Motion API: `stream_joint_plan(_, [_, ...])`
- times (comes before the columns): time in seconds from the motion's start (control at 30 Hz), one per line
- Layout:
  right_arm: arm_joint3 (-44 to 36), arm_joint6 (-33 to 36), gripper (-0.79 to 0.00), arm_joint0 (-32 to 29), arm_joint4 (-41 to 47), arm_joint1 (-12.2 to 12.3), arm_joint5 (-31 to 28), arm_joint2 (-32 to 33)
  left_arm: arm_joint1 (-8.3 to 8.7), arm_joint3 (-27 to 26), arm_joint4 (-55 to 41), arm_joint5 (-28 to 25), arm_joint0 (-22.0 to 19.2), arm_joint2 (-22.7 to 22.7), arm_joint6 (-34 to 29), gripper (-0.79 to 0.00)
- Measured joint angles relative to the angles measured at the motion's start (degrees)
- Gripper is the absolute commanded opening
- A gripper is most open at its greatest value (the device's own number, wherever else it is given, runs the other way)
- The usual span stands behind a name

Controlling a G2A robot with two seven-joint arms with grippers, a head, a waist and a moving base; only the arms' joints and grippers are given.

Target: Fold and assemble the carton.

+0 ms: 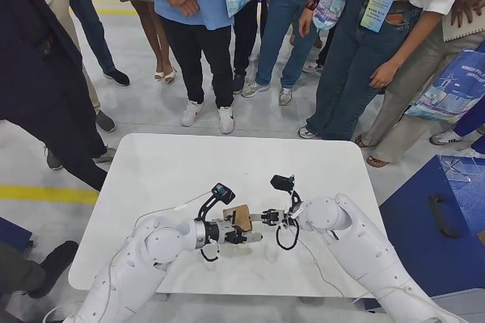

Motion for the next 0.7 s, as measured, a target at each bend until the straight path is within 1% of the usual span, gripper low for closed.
stream_joint_plan(0.7, [1.43, -1.23, 0.000, 0.52, -1.05, -1.08, 0.07, -1.26, 0.14, -0.04, -0.72, -0.33, 0.03, -0.09, -0.37, 0.000])
